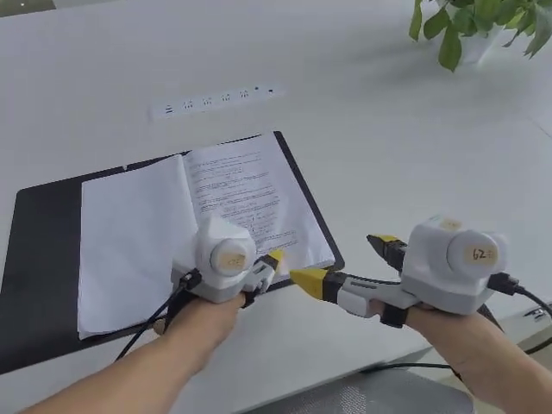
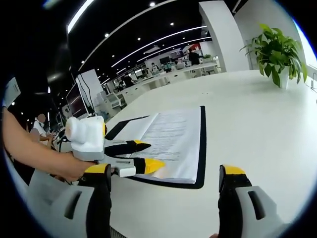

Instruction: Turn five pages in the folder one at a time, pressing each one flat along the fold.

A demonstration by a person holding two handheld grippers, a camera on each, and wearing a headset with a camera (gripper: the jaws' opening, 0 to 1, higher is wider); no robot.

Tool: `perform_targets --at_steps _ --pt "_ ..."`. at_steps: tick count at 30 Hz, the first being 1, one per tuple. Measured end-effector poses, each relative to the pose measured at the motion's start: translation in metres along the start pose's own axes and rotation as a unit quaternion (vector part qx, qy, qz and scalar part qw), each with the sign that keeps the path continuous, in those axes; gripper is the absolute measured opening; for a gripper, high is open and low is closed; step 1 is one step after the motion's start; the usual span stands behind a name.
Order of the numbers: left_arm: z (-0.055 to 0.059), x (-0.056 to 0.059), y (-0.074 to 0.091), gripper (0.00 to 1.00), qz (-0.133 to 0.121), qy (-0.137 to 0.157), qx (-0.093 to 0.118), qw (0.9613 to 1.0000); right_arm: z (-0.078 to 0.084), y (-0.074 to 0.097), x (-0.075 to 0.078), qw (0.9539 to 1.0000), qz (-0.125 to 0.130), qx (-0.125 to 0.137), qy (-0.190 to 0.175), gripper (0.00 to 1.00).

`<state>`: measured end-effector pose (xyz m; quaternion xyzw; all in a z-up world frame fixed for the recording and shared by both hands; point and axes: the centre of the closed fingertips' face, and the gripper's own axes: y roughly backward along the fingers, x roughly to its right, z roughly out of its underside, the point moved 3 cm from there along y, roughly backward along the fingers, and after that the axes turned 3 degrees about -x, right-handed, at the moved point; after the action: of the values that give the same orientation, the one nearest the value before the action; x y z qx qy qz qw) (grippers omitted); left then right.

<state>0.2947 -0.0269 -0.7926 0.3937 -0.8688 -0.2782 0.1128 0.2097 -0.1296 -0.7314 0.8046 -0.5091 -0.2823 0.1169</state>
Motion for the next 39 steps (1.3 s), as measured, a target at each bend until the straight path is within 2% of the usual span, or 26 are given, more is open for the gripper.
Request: perform_targets --at_steps 3,4,5,7,11,12,13,14,15,18,23,26,29,31,33,34,37,39 --pt "0.000 0.005 0.000 0.40 0.008 -0.004 0.006 0.9999 -0.001 -0.001 0.000 1.0000 0.000 0.000 -0.002 0.89" --pt "-0.001 0.011 -0.001 0.35 0.022 -0.013 0.010 0.9996 -0.001 -0.002 0.000 1.0000 0.000 0.000 -0.003 0.89" --pt "-0.001 0.013 -0.001 0.31 0.021 -0.022 0.013 0.9995 -0.002 -0.002 0.000 1.0000 0.000 0.002 -0.004 0.89" --pt "0.000 0.016 0.000 0.26 0.021 -0.015 0.018 0.9995 -0.003 -0.003 0.001 1.0000 0.000 0.004 -0.006 0.89" --pt "-0.001 0.011 -0.001 0.23 0.017 -0.008 0.026 0.9995 -0.004 -0.005 0.001 1.0000 0.000 0.004 -0.008 0.88" --pt "-0.001 0.008 -0.002 0.16 0.010 -0.006 0.027 0.9996 -0.004 -0.005 0.001 1.0000 0.000 0.004 -0.009 0.88" --pt "-0.001 -0.004 -0.002 0.07 -0.019 -0.010 0.024 0.9995 -0.004 -0.006 0.001 1.0000 0.000 0.003 -0.008 0.88" --pt "0.000 0.002 -0.002 0.07 0.006 -0.006 0.024 0.9997 -0.002 -0.007 0.002 1.0000 0.000 0.000 -0.008 0.88" --pt "0.000 0.003 -0.002 0.07 0.003 -0.024 0.028 0.9993 -0.002 -0.007 0.002 1.0000 0.000 -0.001 -0.009 0.87" --pt "-0.001 0.003 -0.001 0.07 0.004 -0.018 0.027 0.9995 -0.004 -0.008 0.001 0.9999 -0.001 0.003 -0.013 0.87" --pt "-0.002 0.003 -0.002 0.06 0.002 -0.034 0.026 0.9991 -0.004 -0.010 0.001 0.9999 -0.002 0.002 -0.013 0.87" --pt "-0.001 0.003 -0.002 0.05 0.002 -0.029 0.027 0.9992 -0.004 -0.012 0.002 0.9998 -0.003 0.002 -0.018 0.85" --pt "-0.001 0.002 -0.002 0.05 0.002 -0.016 0.029 0.9994 -0.001 -0.015 0.001 0.9993 -0.011 -0.009 -0.035 0.78" --pt "-0.001 0.003 -0.002 0.05 0.002 -0.016 0.030 0.9994 0.002 -0.018 -0.002 0.9963 -0.024 -0.016 -0.081 0.68" --pt "0.000 0.002 -0.002 0.05 0.001 -0.016 0.031 0.9994 0.002 -0.020 -0.004 0.9891 -0.039 -0.021 -0.140 0.55" --pt "-0.001 0.002 -0.002 0.05 0.001 -0.016 0.032 0.9994 0.001 -0.021 -0.004 0.9879 -0.044 -0.017 -0.148 0.50" --pt "-0.001 0.002 -0.002 0.05 0.002 -0.014 0.032 0.9994 0.009 -0.026 -0.004 0.9841 -0.050 -0.041 -0.166 0.39" --pt "-0.001 0.002 -0.002 0.05 0.002 -0.014 0.032 0.9994 0.012 -0.028 -0.007 0.9818 -0.056 -0.054 -0.173 0.39"
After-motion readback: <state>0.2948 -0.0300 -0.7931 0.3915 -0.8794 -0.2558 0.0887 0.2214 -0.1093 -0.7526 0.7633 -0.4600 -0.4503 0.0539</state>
